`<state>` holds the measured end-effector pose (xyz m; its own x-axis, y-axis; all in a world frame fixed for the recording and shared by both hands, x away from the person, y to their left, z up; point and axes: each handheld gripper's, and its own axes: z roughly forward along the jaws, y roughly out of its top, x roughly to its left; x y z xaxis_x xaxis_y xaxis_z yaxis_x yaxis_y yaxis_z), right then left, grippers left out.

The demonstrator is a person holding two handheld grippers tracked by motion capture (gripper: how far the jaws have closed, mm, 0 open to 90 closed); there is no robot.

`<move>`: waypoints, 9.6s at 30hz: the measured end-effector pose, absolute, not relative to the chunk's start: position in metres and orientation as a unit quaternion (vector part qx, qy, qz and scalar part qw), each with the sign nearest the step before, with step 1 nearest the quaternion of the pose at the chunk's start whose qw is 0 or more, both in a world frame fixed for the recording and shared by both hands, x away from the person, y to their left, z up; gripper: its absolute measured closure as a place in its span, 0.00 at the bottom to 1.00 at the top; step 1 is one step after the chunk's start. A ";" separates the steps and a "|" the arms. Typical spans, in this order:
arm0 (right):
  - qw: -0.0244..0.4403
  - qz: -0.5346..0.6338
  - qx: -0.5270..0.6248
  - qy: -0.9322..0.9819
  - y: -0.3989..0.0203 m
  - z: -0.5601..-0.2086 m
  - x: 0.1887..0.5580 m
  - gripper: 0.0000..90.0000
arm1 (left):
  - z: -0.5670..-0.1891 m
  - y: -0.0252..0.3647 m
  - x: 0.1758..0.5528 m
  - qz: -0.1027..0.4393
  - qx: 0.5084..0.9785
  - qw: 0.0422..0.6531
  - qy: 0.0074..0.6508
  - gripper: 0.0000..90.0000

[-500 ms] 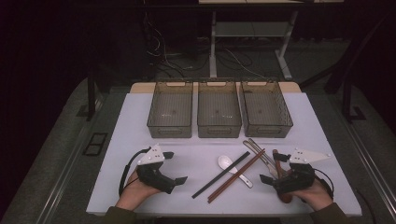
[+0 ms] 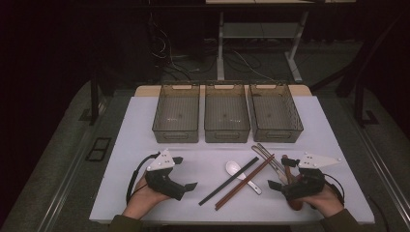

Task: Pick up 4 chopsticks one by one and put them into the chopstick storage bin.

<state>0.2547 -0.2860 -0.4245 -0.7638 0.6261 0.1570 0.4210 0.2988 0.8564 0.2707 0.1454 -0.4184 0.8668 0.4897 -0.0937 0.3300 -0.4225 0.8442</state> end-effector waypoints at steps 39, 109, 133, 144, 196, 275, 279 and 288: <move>0.102 0.489 0.330 0.801 -0.284 -0.426 0.256 0.02 | -0.430 0.097 0.279 0.042 0.848 0.475 0.231 0.56; 0.102 0.484 0.330 0.804 -0.284 -0.427 0.256 0.02 | -0.455 0.065 0.277 0.031 0.877 0.414 0.242 0.94; 0.104 0.483 0.327 0.806 -0.286 -0.429 0.257 0.02 | -0.448 0.071 0.276 0.029 0.870 0.428 0.243 0.95; 0.104 0.482 0.326 0.807 -0.289 -0.432 0.257 0.02 | -0.442 0.078 0.277 0.024 0.869 0.435 0.233 0.95; 0.104 0.479 0.322 0.810 -0.288 -0.432 0.257 0.02 | -0.410 0.159 0.296 0.089 0.831 0.465 0.291 0.95; 0.103 0.474 0.328 0.811 -0.288 -0.435 0.258 0.02 | -0.395 0.195 0.448 0.181 0.769 0.429 0.437 0.88; 0.103 0.474 0.328 0.811 -0.288 -0.435 0.258 0.02 | -0.394 0.195 0.448 0.186 0.770 0.426 0.438 0.80; 0.103 0.474 0.329 0.811 -0.288 -0.435 0.258 0.02 | -0.382 0.195 0.437 0.172 0.774 0.444 0.417 0.67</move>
<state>0.2583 -0.2880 -0.4348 -0.7628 0.6303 0.1440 0.4348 0.3352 0.8358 0.4370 0.1954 -0.3824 0.5932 0.7984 -0.1033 0.4928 -0.2586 0.8308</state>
